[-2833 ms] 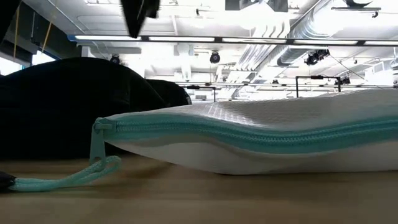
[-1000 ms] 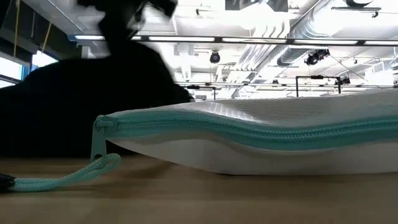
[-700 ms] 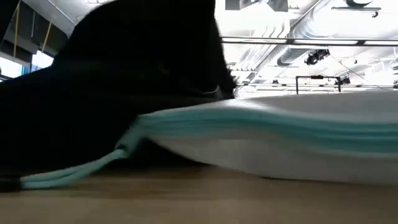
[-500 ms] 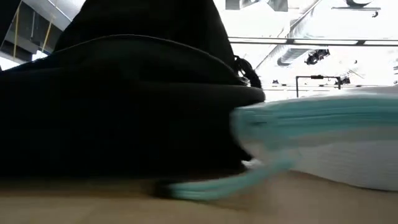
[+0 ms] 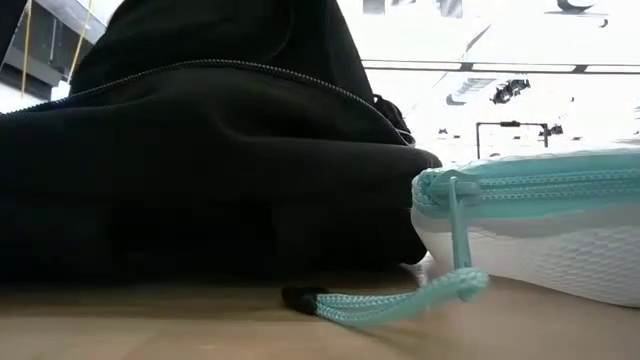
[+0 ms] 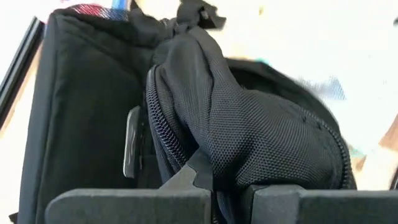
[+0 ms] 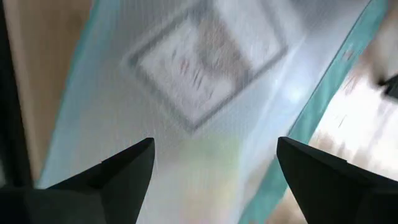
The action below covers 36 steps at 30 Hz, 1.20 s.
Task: Unpack backpack
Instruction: Put the zip bag into the backpack
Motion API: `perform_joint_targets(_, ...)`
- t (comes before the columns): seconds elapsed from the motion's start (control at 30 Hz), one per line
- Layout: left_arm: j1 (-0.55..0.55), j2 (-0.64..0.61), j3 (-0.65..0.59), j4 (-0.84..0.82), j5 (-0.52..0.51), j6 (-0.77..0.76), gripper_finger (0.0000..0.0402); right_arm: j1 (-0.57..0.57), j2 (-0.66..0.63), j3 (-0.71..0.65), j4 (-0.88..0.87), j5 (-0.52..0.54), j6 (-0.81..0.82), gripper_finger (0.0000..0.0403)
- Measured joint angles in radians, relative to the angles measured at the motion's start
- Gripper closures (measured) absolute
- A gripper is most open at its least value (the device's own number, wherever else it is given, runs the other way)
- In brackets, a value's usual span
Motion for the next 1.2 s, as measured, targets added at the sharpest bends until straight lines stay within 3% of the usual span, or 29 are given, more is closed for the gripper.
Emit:
perform_joint_targets(0.23,-0.034,0.0,-0.049,0.002,-0.003,0.019,0.0401,-0.002,-0.006,-0.024,0.027,-0.016,0.08,0.0074)
perform_joint_targets(0.53,-0.068,0.0,-0.064,0.0,0.005,0.019,0.0401,-0.048,-0.013,-0.261,0.247,-0.031,0.074,0.0071)
perform_joint_targets(0.73,-0.076,0.0,-0.064,0.0,0.001,0.018,0.0401,-0.102,-0.029,-0.41,0.397,-0.107,-0.001,0.0072)
perform_joint_targets(0.83,-0.076,0.0,-0.064,0.0,-0.002,0.012,0.0401,-0.114,-0.031,-0.438,0.423,-0.107,-0.019,0.0095)
perform_joint_targets(0.97,-0.076,0.0,-0.064,0.0,0.002,-0.01,0.0401,-0.119,-0.043,-0.442,0.422,-0.093,-0.019,0.0178)
perform_joint_targets(1.2,-0.069,0.0,-0.064,0.008,0.0,-0.076,0.0401,-0.095,-0.14,-0.46,0.321,-0.019,0.088,0.0191)
